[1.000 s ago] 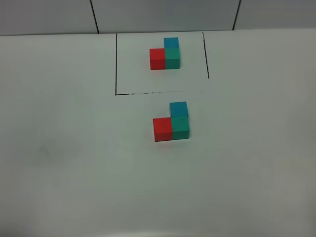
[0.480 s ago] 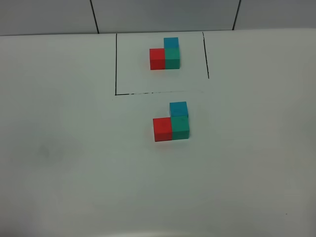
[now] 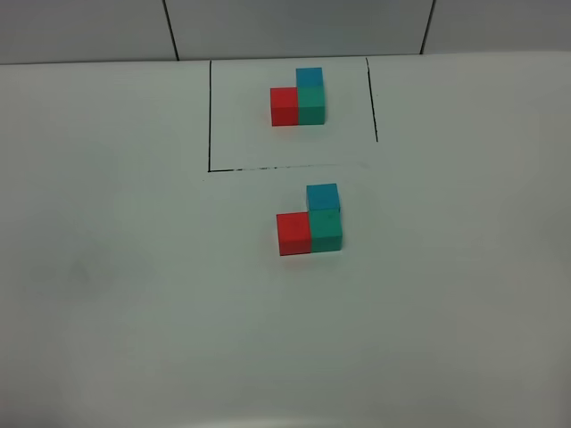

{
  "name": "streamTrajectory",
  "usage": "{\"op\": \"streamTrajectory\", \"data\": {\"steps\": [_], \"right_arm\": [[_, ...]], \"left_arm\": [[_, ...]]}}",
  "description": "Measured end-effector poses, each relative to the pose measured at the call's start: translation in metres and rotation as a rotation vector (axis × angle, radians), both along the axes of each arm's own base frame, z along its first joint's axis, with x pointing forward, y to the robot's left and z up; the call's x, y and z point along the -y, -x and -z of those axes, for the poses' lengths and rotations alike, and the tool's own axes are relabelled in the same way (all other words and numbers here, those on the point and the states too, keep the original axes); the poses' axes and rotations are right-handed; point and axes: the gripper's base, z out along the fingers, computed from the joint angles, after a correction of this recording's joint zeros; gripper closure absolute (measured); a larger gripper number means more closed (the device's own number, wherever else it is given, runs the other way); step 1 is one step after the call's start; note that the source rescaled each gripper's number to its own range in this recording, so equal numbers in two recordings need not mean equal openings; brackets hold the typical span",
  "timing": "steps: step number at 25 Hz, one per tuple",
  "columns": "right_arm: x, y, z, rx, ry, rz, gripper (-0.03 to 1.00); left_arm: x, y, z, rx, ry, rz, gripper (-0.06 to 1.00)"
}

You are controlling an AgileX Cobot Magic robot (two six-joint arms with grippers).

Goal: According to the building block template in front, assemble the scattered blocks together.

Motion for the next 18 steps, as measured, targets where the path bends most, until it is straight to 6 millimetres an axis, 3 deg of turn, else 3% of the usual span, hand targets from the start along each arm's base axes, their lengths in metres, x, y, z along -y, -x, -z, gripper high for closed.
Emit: {"op": "streamTrajectory", "data": {"steps": [18], "right_arm": [[0.0, 0.0, 0.0, 0.0, 0.0, 0.0, 0.11]], "left_arm": [[0.0, 0.0, 0.0, 0.0, 0.005, -0.004, 0.07]]}}
